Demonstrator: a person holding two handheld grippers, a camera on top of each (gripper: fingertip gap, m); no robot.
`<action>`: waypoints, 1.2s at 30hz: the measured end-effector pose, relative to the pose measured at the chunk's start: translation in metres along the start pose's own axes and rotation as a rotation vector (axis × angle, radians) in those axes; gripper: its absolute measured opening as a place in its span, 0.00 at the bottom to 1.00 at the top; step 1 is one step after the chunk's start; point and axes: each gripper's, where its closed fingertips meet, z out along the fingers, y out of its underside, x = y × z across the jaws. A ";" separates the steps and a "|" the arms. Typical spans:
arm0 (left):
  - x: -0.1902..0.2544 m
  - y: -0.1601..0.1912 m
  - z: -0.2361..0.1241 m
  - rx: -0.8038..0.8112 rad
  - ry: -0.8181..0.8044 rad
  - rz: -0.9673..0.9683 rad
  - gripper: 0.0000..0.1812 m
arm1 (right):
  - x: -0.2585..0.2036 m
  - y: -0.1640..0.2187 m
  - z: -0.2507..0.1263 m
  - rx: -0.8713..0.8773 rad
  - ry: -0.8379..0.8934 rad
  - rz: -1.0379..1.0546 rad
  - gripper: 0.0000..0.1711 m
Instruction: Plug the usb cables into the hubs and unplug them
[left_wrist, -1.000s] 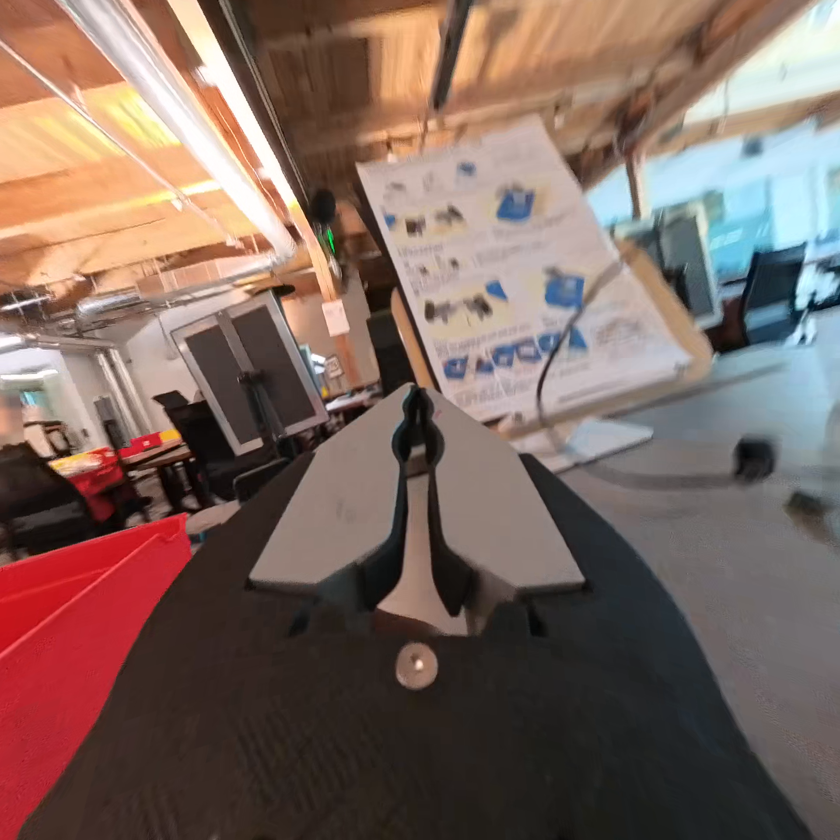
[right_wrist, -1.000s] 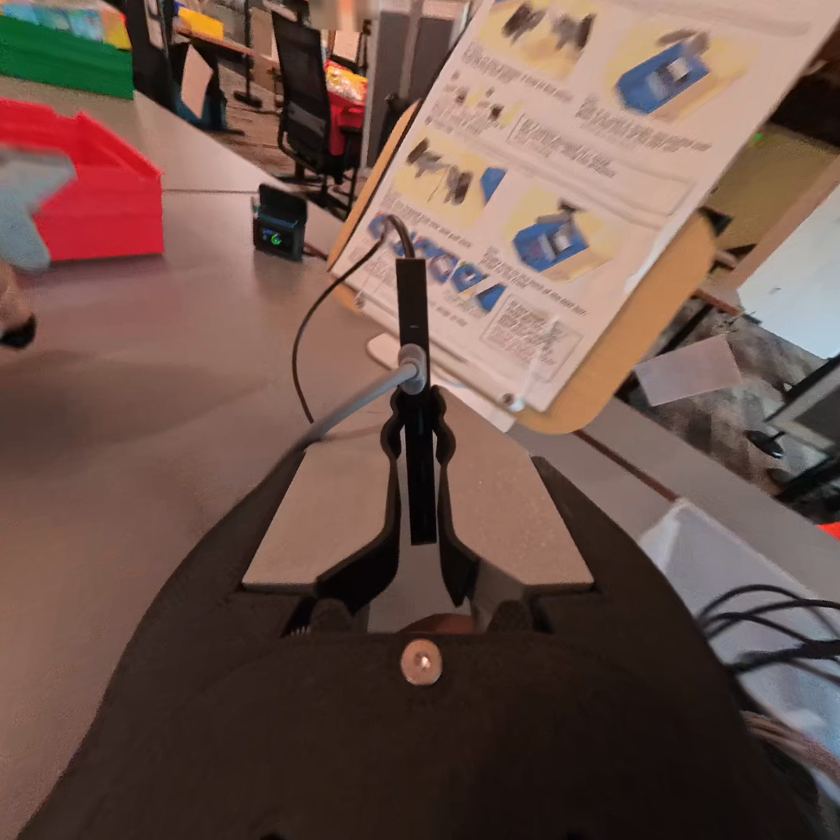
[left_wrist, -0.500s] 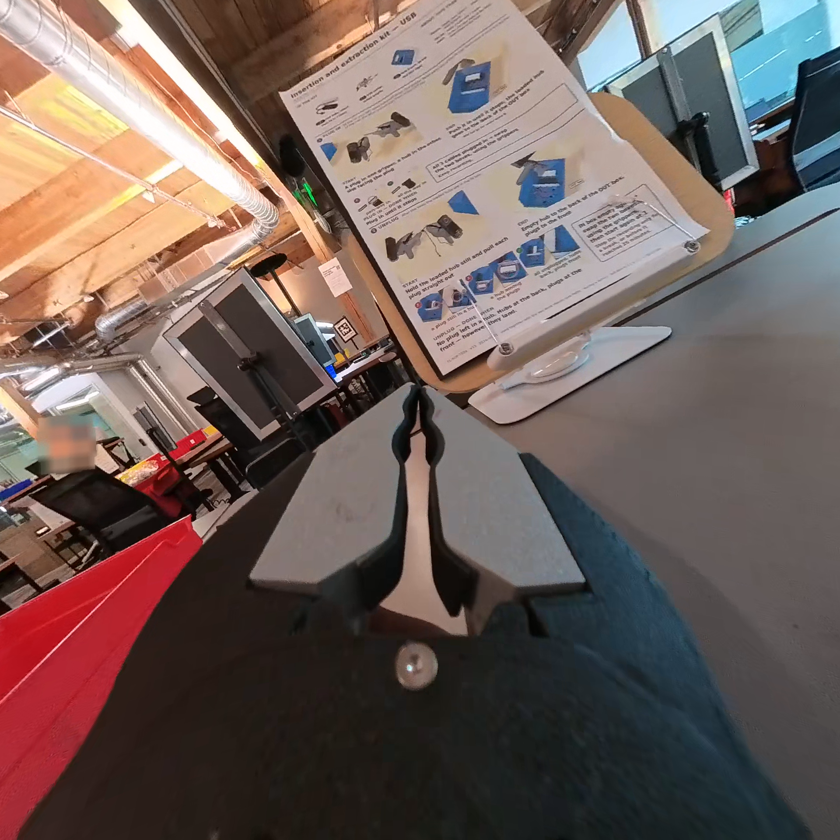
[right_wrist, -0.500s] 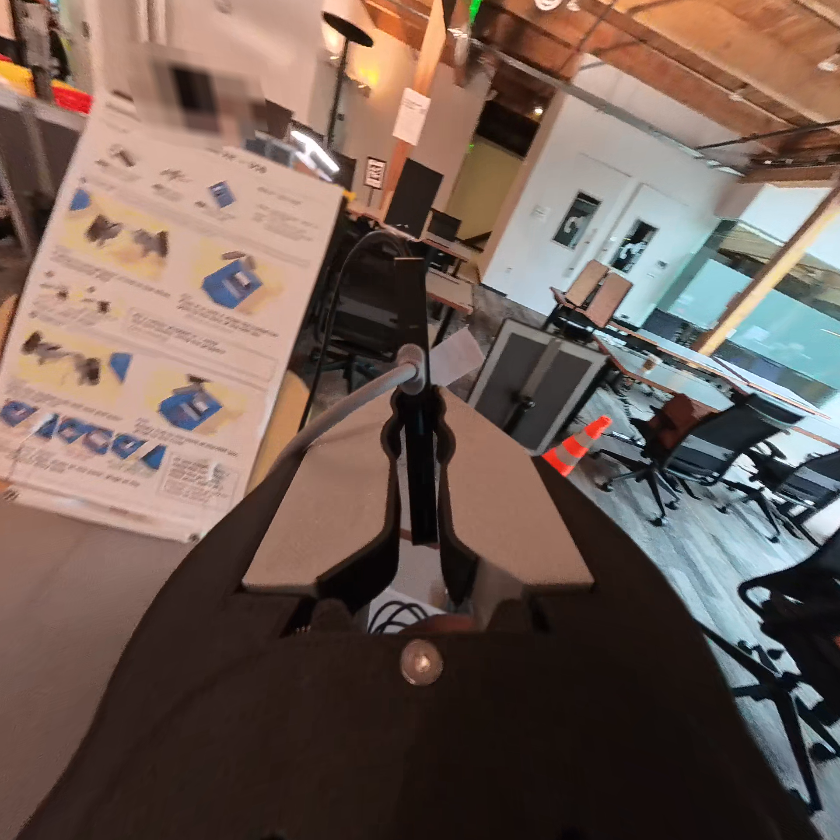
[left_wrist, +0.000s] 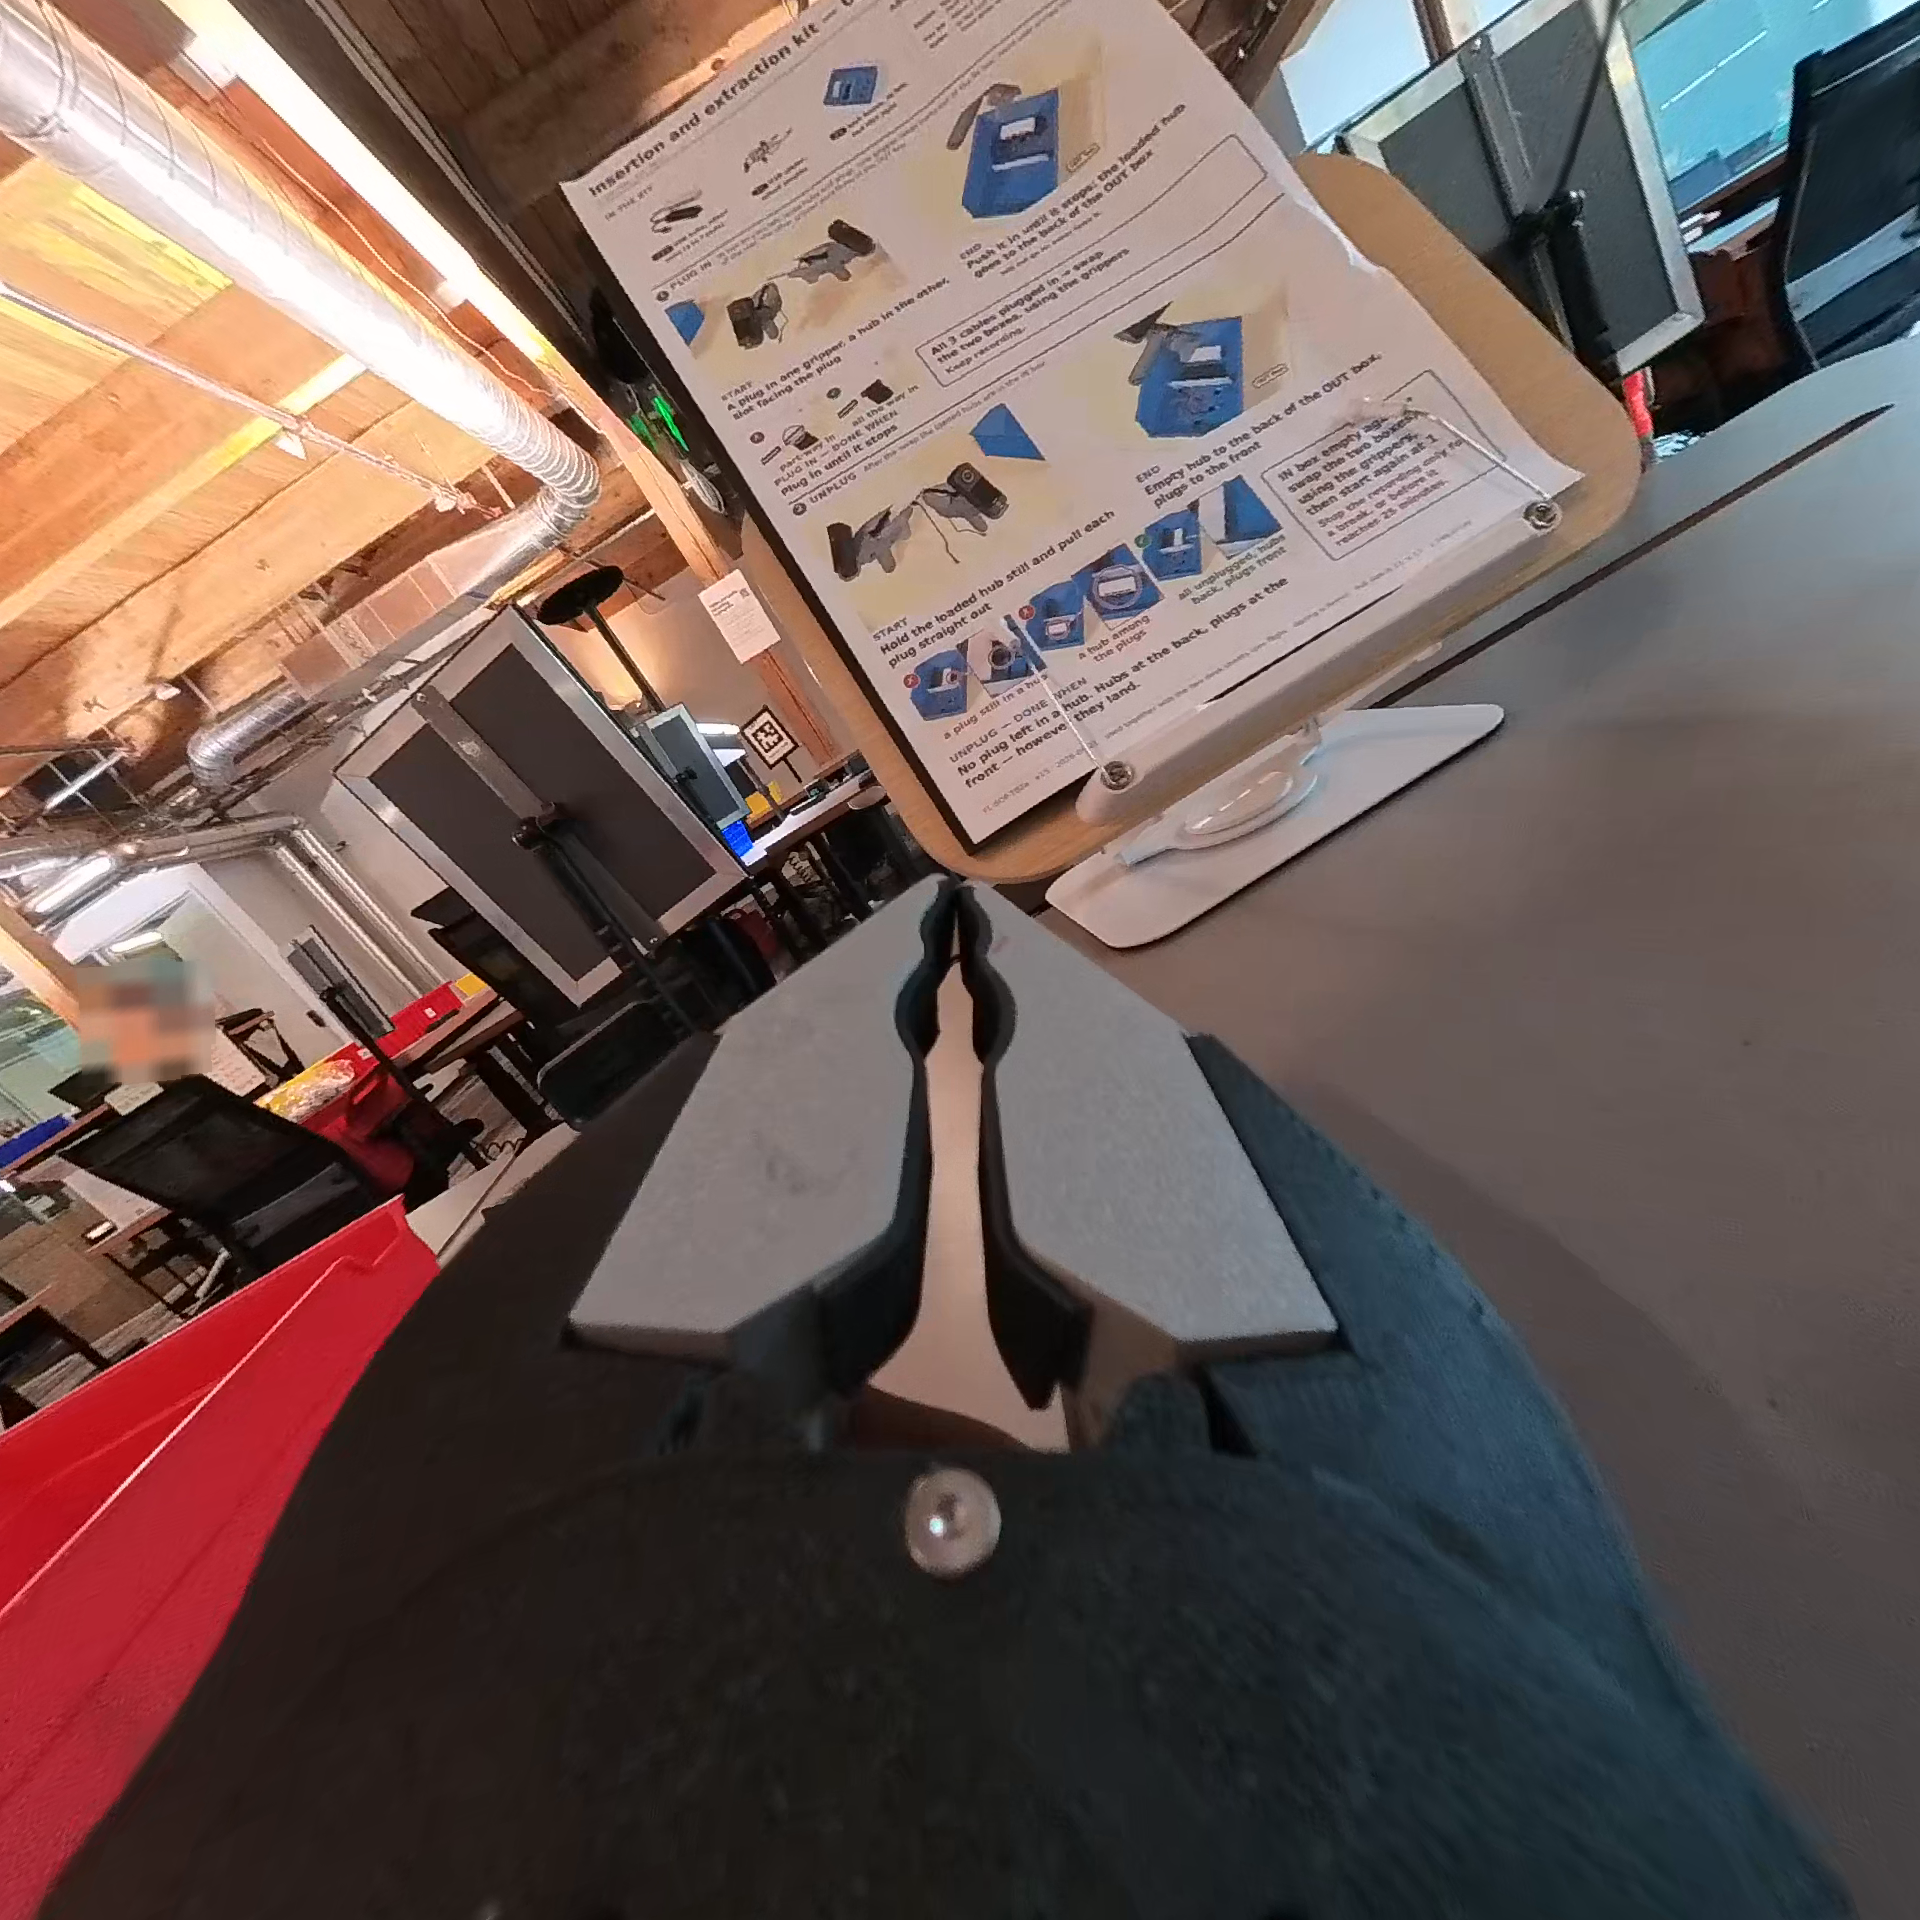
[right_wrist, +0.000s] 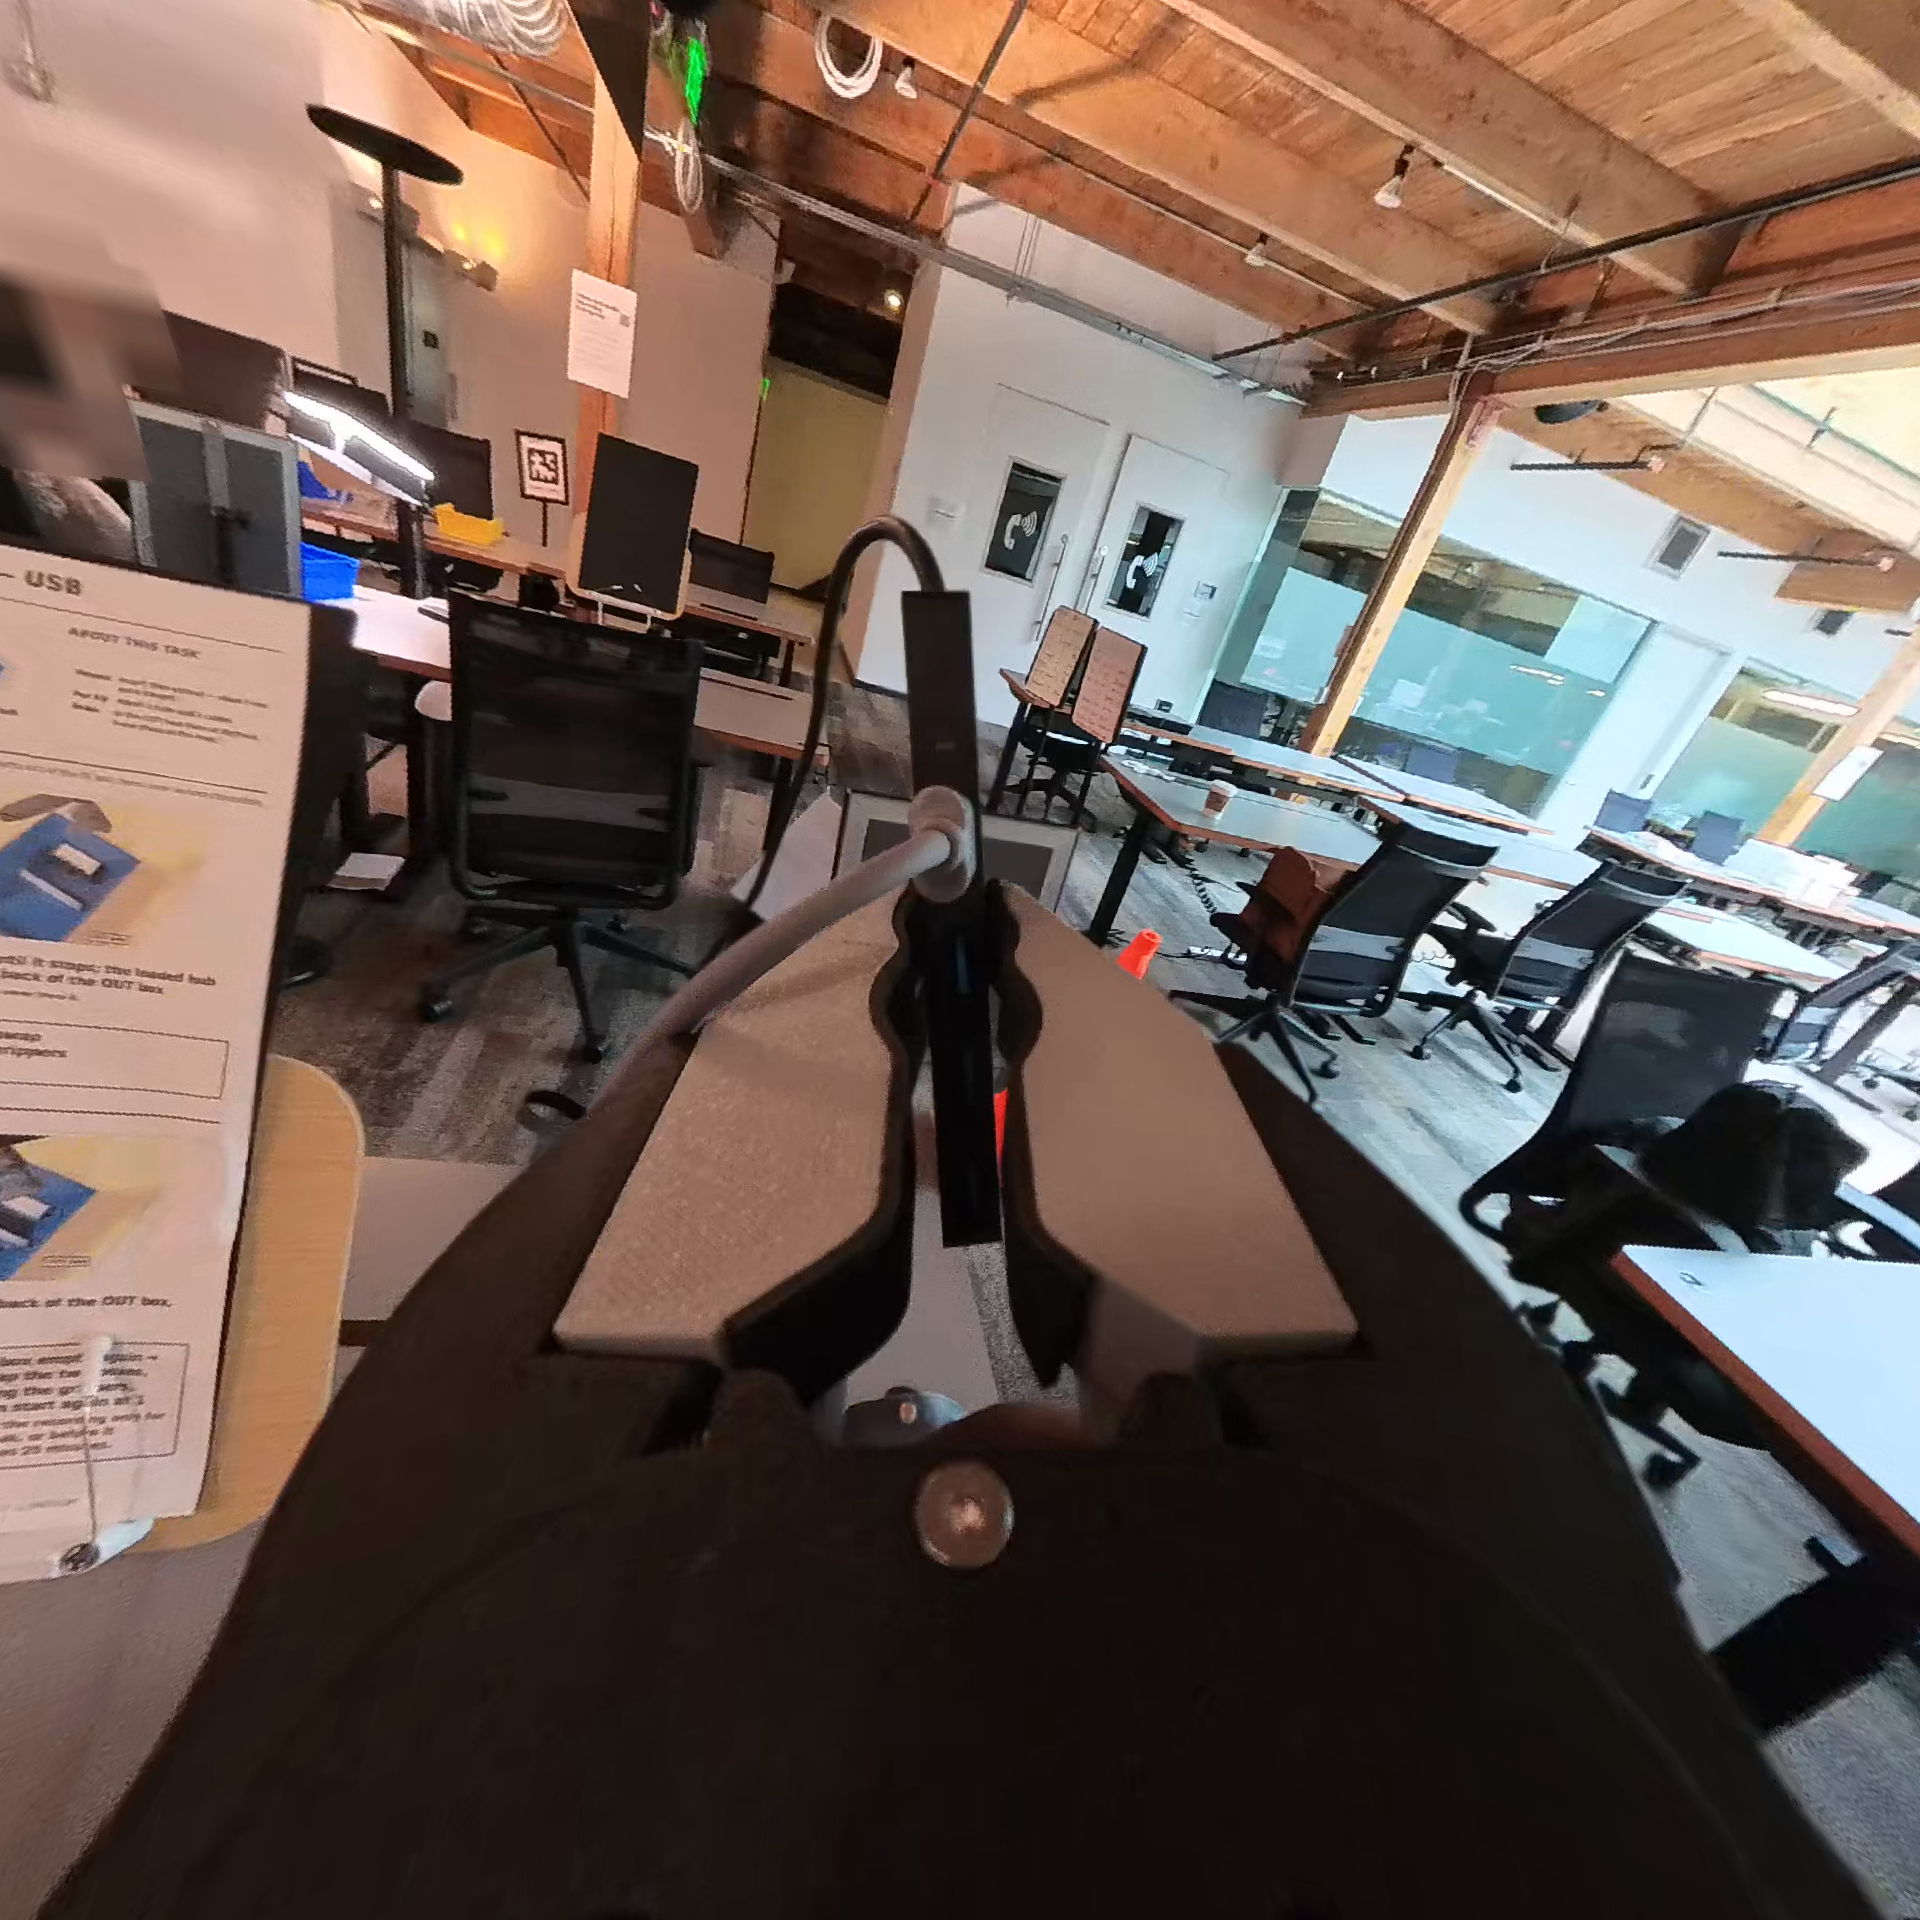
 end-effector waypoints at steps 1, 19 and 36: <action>0.000 0.000 0.000 -0.003 0.001 -0.001 0.00 | 0.003 0.004 0.001 -0.005 -0.001 0.006 0.04; 0.007 0.001 0.001 -0.017 0.006 0.032 0.00 | 0.057 -0.008 -0.024 0.055 0.028 0.188 0.05; 0.009 0.004 0.002 -0.026 0.014 0.037 0.00 | 0.051 -0.040 -0.028 0.107 -0.025 0.262 0.05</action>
